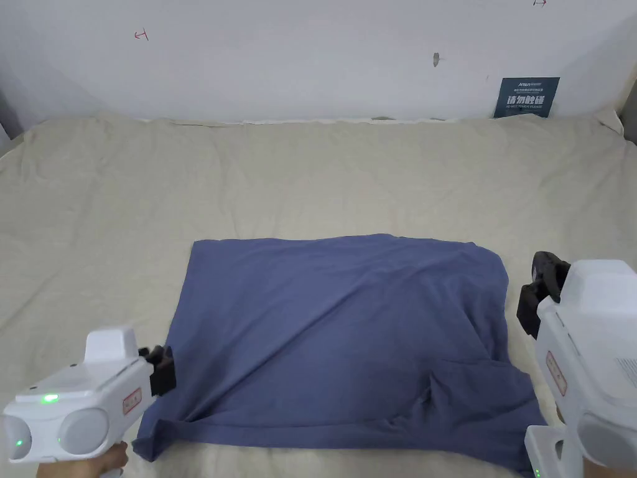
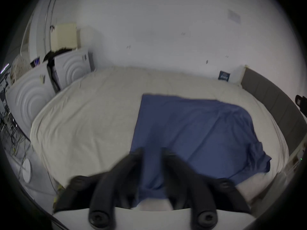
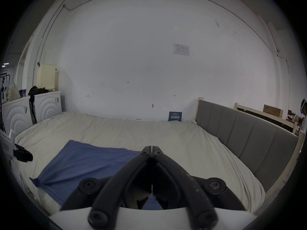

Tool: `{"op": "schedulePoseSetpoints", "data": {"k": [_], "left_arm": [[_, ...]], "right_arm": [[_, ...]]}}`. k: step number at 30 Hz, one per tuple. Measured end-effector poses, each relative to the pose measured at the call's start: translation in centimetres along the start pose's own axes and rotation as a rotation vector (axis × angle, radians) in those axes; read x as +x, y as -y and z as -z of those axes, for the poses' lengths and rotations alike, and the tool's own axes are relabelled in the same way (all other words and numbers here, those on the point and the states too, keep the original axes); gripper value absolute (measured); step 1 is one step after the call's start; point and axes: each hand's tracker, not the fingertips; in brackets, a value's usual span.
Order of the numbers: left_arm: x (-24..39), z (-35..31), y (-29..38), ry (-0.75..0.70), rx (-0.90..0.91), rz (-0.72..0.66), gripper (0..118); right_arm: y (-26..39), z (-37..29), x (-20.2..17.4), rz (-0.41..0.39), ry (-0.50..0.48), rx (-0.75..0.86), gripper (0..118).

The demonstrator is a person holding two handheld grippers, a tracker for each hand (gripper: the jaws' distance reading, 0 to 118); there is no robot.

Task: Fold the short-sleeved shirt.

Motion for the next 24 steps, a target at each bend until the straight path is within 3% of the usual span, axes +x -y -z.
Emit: {"op": "schedulePoseSetpoints", "data": {"k": [3, 4, 8, 9, 10, 11, 12, 13, 16, 17, 20, 22, 24], "left_arm": [[-1.3, 1.4, 2.4, -0.003, -0.128, -0.017, 110], [-1.4, 1.7, 3.2, -0.016, -0.148, -0.015, 114], [-1.7, 3.1, 5.9, -0.063, -0.21, 0.022, 110], [-1.6, 3.6, 6.4, -0.069, -0.223, 0.025, 104], [-1.6, 4.0, 6.9, -0.066, -0.221, 0.027, 89], [-1.6, 4.3, 7.3, -0.063, -0.225, 0.042, 66], [-1.5, 4.5, 7.6, -0.067, -0.218, 0.056, 25], [-1.3, 4.7, 7.9, -0.063, -0.212, 0.072, 4], [-1.0, 4.4, 8.0, -0.042, -0.196, 0.081, 3], [-1.0, 4.2, 7.9, -0.027, -0.19, 0.075, 3], [-1.4, 3.7, 7.5, -0.028, -0.16, 0.042, 3], [-1.6, 3.4, 7.1, -0.022, -0.151, 0.031, 3], [-1.6, 3.0, 6.5, -0.022, -0.143, 0.032, 3]], "right_arm": [[0.9, 0.4, 0.0, -0.004, 0.003, -0.033, 1], [1.1, 0.5, 0.0, -0.004, 0.003, -0.04, 1], [2.5, 0.7, 0.1, -0.002, 0.004, -0.084, 1], [2.8, 0.7, 0.2, 0.0, 0.004, -0.099, 1], [3.2, 0.7, 0.3, 0.003, 0.006, -0.113, 1], [3.6, 0.7, 0.4, 0.007, 0.008, -0.124, 1], [4.0, 0.7, 0.6, 0.012, 0.01, -0.14, 1], [4.3, 0.6, 0.7, 0.015, 0.01, -0.153, 1], [5.9, 0.5, 1.6, 0.035, 0.016, -0.215, 4], [6.7, 0.6, 2.0, 0.045, 0.019, -0.253, 14], [9.6, 1.4, 3.3, 0.079, 0.017, -0.414, 82], [12.0, 2.3, 3.7, 0.103, 0.007, -0.543, 88], [14.8, 2.9, 3.8, 0.137, 0.007, -0.647, 114]]}}
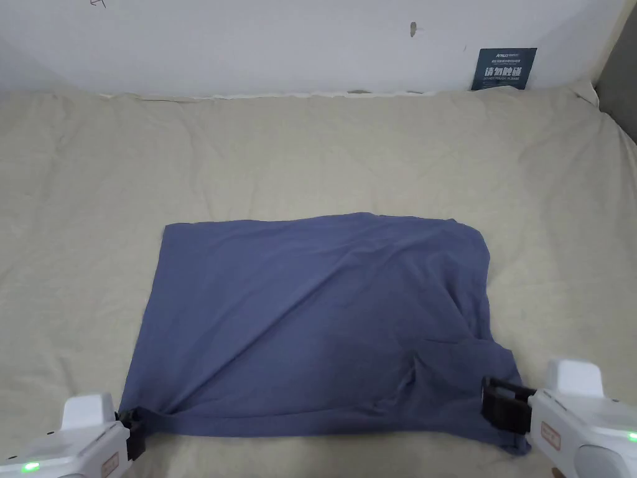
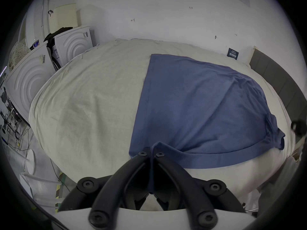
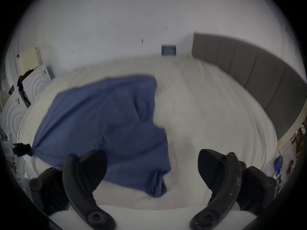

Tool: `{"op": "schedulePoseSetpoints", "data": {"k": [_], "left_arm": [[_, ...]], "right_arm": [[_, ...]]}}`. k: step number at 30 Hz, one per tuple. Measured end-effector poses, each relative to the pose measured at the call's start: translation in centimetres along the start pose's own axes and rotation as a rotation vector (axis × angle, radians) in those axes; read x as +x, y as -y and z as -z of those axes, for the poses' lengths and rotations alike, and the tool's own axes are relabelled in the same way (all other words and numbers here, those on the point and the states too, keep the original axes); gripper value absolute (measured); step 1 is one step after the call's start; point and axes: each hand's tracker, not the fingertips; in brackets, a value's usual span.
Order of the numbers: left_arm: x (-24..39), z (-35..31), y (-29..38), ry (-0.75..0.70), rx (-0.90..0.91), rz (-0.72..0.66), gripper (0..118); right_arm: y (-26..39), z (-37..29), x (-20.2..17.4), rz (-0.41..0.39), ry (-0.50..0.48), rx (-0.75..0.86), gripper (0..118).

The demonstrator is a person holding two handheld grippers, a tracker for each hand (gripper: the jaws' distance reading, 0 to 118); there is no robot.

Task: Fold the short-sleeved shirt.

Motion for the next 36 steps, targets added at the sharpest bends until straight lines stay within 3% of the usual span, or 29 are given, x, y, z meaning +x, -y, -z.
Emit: {"op": "schedulePoseSetpoints", "data": {"k": [3, 5, 7, 9, 18, 23, 28, 36], "left_arm": [[-0.2, 0.1, -0.2, -0.007, 0.007, 0.006, 3], [-0.3, 0.2, -0.3, -0.009, 0.006, -0.002, 3], [-0.4, 0.2, -0.4, -0.009, 0.001, -0.009, 3], [-0.4, 0.1, -0.5, -0.011, -0.002, -0.01, 3], [-0.8, -1.3, -5.9, -0.006, 0.126, -0.046, 3], [-0.5, 0.8, -10.8, -0.019, 0.159, -0.031, 3], [0.5, 5.5, -14.8, -0.046, 0.138, 0.006, 3], [1.9, 14.8, -17.5, -0.087, -0.018, 0.055, 3]], "right_arm": [[2.1, 2.6, 0.1, 0.013, -0.005, -0.073, 107], [2.9, 3.9, 0.0, 0.005, -0.001, -0.086, 92], [3.2, 4.5, -0.1, -0.001, 0.0, -0.09, 47], [3.3, 3.9, -0.1, 0.03, -0.059, -0.042, 12], [-3.5, -0.9, -2.1, -0.08, -0.064, 0.166, 9], [-8.8, 0.4, -3.2, -0.085, -0.067, 0.204, 9], [-13.3, 5.1, -4.0, -0.081, -0.05, 0.172, 9], [-16.5, 15.1, -4.2, -0.01, -0.023, -0.018, 9]]}}
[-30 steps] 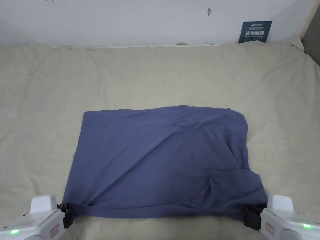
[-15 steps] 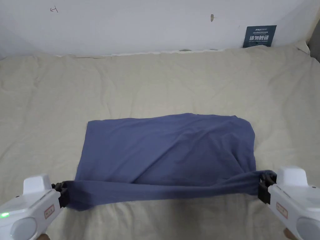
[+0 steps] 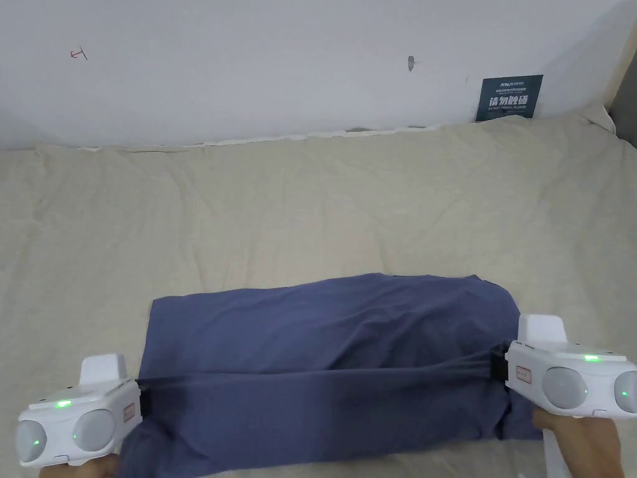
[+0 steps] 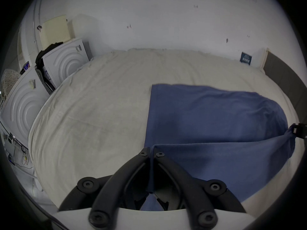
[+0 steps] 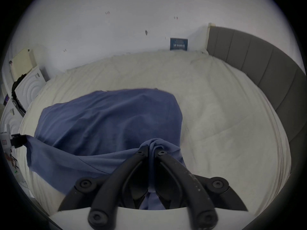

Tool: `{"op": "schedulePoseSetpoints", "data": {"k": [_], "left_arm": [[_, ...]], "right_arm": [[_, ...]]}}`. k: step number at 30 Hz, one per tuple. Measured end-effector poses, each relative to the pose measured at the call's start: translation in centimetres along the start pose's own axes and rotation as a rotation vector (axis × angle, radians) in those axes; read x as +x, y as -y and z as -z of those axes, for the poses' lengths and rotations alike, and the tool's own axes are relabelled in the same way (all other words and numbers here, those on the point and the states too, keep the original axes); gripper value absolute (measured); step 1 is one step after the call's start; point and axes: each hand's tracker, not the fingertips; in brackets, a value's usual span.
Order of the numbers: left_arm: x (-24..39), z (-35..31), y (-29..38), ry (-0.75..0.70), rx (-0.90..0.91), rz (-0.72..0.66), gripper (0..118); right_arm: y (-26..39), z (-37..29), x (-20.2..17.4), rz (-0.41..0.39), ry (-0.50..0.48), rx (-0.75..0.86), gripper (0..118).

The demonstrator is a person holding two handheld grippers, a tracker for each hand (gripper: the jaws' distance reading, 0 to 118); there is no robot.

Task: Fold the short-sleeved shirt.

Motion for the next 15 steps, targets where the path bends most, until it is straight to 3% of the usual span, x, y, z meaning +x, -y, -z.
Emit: {"op": "schedulePoseSetpoints", "data": {"k": [6, 8, 9, 10, 12, 15], "left_arm": [[0.8, 2.9, 1.1, -0.028, -0.09, 0.007, 3], [0.9, 2.3, 0.7, -0.033, -0.093, 0.006, 12], [0.9, 1.9, 0.5, -0.031, -0.092, 0.008, 34], [0.8, 1.2, 0.2, -0.03, -0.086, 0.003, 65], [0.6, -0.9, -0.4, 0.012, -0.034, -0.027, 114], [0.8, -6.3, -1.1, 0.063, 0.155, -0.077, 115]], "right_arm": [[1.4, 2.7, -1.3, 0.0, 0.034, -0.093, 10], [1.7, 1.7, -1.8, -0.004, 0.044, -0.054, 25], [1.4, 1.6, -1.4, -0.014, 0.061, -0.059, 42], [1.1, 0.9, -1.4, -0.022, 0.071, -0.062, 56], [0.9, -1.3, -1.4, -0.012, 0.049, 0.005, 80], [0.4, -6.0, -1.1, 0.0, -0.001, 0.164, 93]]}}
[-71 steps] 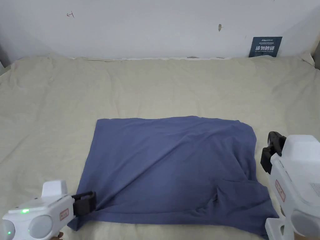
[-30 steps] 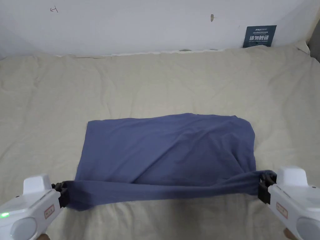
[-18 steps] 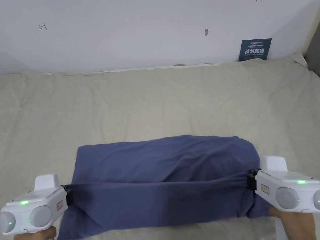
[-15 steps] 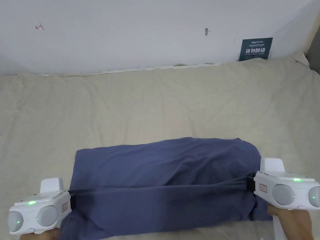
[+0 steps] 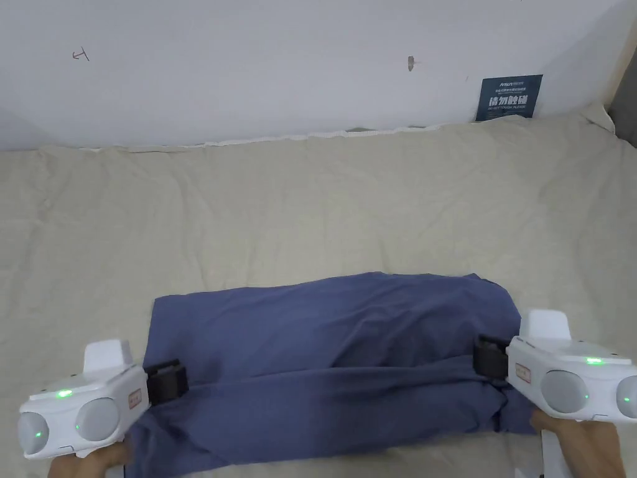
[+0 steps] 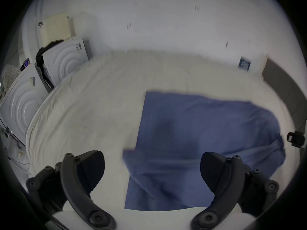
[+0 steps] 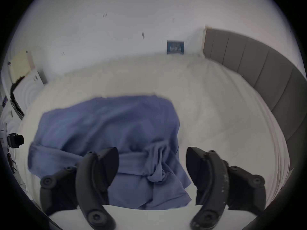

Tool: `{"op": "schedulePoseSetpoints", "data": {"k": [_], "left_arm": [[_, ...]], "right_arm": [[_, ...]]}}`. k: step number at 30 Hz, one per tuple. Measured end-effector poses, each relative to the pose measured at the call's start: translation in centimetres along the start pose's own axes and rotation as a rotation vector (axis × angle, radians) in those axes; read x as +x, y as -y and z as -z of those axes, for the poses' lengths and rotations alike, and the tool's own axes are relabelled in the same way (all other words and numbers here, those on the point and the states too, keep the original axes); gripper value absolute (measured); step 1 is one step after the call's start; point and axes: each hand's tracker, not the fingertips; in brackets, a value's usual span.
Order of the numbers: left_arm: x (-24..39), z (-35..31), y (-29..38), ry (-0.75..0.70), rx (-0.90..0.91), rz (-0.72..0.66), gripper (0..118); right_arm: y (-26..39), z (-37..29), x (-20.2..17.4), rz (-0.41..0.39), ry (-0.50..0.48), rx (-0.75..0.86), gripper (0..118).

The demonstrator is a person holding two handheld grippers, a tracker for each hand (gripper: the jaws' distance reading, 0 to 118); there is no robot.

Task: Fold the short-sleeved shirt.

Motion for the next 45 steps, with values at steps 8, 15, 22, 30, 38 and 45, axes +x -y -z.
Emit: {"op": "schedulePoseSetpoints", "data": {"k": [8, 15, 22, 30, 38, 45], "left_arm": [[3.4, -13.8, -1.7, 0.036, 0.427, 0.014, 115], [5.6, -19.9, 1.0, 0.032, 0.588, 0.057, 89], [5.5, -20.9, 2.9, 0.08, 0.586, 0.031, 0], [4.0, -18.4, 2.3, 0.094, 0.426, 0.019, 0], [0.4, -10.8, 1.7, 0.094, 0.072, 0.031, 0], [-2.6, -3.0, 4.7, 0.055, -0.192, -0.029, 23]], "right_arm": [[-1.1, -14.7, -1.7, -0.089, -0.018, 0.385, 93], [1.0, -21.9, -2.1, -0.145, 0.037, 0.567, 70], [2.4, -23.2, -1.9, -0.162, 0.035, 0.588, 1], [1.9, -22.4, -1.8, -0.16, 0.023, 0.575, 1], [1.8, -20.1, -1.6, -0.166, 0.035, 0.538, 1], [1.9, -17.3, -1.6, -0.165, 0.043, 0.472, 1]]}}
